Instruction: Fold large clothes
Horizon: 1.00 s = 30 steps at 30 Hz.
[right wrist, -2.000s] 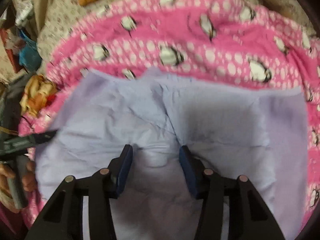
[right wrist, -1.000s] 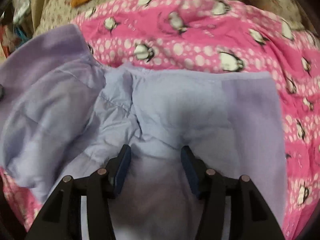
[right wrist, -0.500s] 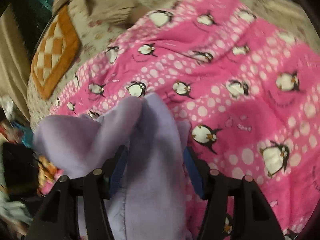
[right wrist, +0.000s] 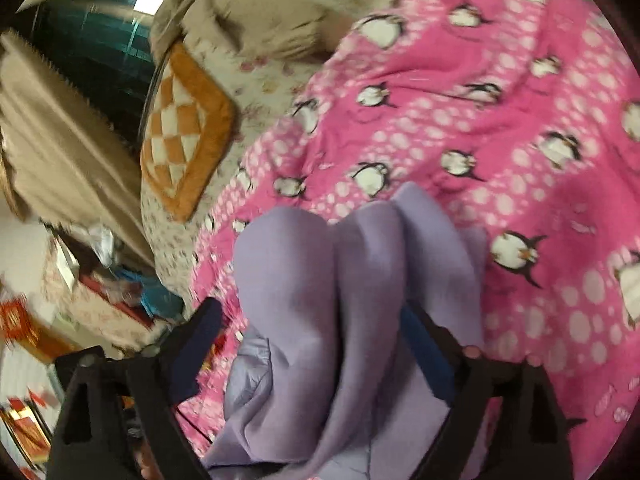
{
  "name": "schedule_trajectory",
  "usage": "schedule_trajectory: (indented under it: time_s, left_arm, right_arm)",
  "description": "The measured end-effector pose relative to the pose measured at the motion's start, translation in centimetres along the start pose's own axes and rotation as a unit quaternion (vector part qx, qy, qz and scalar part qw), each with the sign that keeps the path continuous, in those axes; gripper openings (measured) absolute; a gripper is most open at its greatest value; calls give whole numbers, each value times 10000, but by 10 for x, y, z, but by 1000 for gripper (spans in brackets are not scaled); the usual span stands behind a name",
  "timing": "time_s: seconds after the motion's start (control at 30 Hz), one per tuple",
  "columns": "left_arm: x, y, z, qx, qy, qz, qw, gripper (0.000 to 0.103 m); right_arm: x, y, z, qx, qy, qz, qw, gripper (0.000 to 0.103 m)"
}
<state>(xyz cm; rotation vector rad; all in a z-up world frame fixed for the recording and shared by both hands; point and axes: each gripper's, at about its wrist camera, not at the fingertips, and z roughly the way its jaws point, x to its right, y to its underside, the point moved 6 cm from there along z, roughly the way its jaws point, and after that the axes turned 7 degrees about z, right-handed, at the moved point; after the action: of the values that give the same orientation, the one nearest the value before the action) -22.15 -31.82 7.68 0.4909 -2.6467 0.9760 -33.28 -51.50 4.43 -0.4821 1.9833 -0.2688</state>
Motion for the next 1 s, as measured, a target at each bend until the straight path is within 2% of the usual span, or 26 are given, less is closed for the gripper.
schedule_trajectory:
  time_s: [0.07,0.13,0.2,0.23,0.27,0.4,0.47,0.53,0.63,0.7,0.77,0.8,0.87,0.93,1.0]
  left_arm:
    - [-6,9,13,-101,-89,-25,9999,32]
    - [-4,13,19,2,-137,52,9999,32]
    - [0,14,21,14,-98,62,9999,32]
    - [1,14,21,-14,-97,66,9999,32]
    - [4,16,20,-34,-72,83,9999,32]
    - [17,16,14,103,327,207,9992,32]
    - [18,20,20,151,470,180,9986,32]
    - [17,23,30,2,368,125,9992,32]
    - [23,20,24,-146,244,255,9993,32]
    - [25,12,13,-20,221,370,9991,32]
    - [22,0,5,283,172,348,9988,32]
    - [19,-4,8,280,195,235,9991,32]
    - [14,-6,22,88,280,44,9996,32]
    - [13,-4,32,67,250,33,9997,32]
    - [15,-3,33,112,203,127,9997,32]
  right_arm:
    - [-8,4,21,-300,297,-295,9987,95]
    - [-10,7,44,-552,696,-591,9943,94]
    - [-9,9,63,-685,1074,-775,9888,70]
    - [-10,10,67,-717,1057,-794,9886,34]
    - [-12,10,67,-708,1082,-867,9878,18]
    - [-13,1,25,-126,872,-968,9914,17]
    - [14,-3,6,211,1118,-590,9918,17]
    - [45,0,9,158,1433,-295,9891,17]
    - [65,5,14,-106,1218,60,9925,20]
    - [53,3,8,-59,1405,-239,9898,27]
    - [42,-1,-1,-38,1752,-617,9826,42]
    - [36,-3,-4,-25,1911,-758,9786,48]
    - [26,-12,-15,133,2135,-1011,9716,67]
    - [7,-24,-21,370,2154,-1281,9674,75]
    - [-13,-33,-15,371,2112,-1610,9634,83]
